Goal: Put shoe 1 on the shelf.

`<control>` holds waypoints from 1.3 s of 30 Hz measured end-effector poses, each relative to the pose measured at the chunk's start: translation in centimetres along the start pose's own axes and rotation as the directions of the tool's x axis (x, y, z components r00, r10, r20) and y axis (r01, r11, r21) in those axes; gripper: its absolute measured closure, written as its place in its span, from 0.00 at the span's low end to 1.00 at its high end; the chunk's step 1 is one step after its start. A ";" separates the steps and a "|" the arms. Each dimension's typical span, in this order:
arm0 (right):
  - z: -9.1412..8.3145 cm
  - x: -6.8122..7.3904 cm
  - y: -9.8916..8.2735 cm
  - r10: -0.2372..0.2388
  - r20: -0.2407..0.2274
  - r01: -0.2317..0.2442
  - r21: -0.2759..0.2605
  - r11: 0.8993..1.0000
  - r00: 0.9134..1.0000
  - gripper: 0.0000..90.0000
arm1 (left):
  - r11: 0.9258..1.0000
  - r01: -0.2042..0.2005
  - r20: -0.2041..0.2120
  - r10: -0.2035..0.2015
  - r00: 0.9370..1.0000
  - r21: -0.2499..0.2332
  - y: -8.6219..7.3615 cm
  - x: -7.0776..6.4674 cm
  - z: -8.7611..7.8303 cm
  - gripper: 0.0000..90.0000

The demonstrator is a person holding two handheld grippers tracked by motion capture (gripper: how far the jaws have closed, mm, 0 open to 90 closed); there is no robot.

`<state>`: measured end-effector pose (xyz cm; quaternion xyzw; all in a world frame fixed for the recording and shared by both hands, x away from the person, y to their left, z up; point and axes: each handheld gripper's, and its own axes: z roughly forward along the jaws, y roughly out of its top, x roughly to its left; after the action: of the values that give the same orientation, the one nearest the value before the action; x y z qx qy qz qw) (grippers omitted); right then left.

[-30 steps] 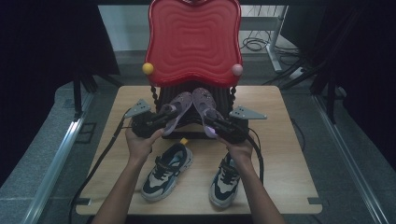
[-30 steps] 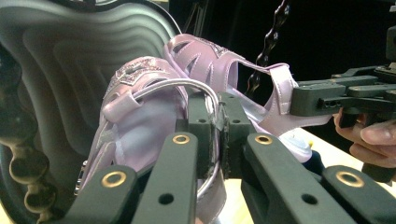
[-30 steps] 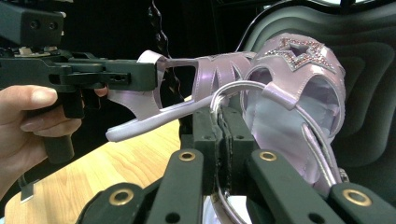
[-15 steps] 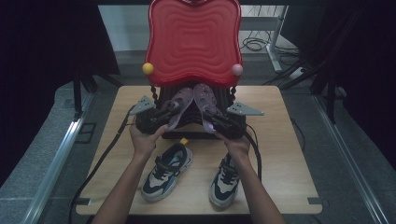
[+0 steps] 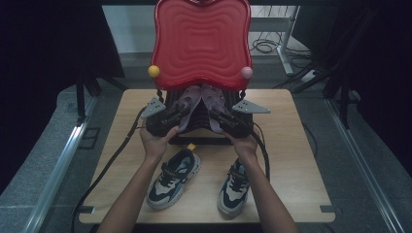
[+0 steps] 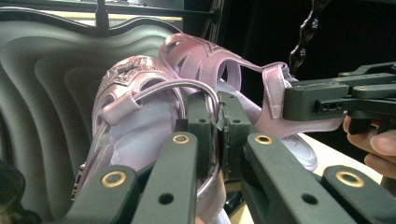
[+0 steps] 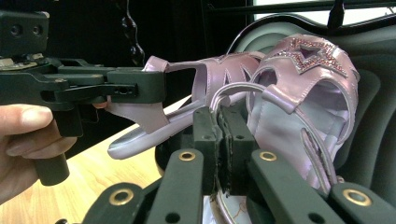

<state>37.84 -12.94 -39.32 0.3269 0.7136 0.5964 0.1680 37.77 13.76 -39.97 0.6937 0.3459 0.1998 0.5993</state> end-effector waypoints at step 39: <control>3.5 -2.6 0.0 -0.126 0.066 0.122 0.052 0.991 0.990 0.97 | 0.984 -0.170 -0.095 0.174 0.980 0.044 -0.5 1.5 3.7 0.95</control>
<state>41.94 -12.12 -40.57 0.3064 0.7402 0.5559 0.2217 41.17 12.30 -41.43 0.7210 0.3173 0.2784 0.5495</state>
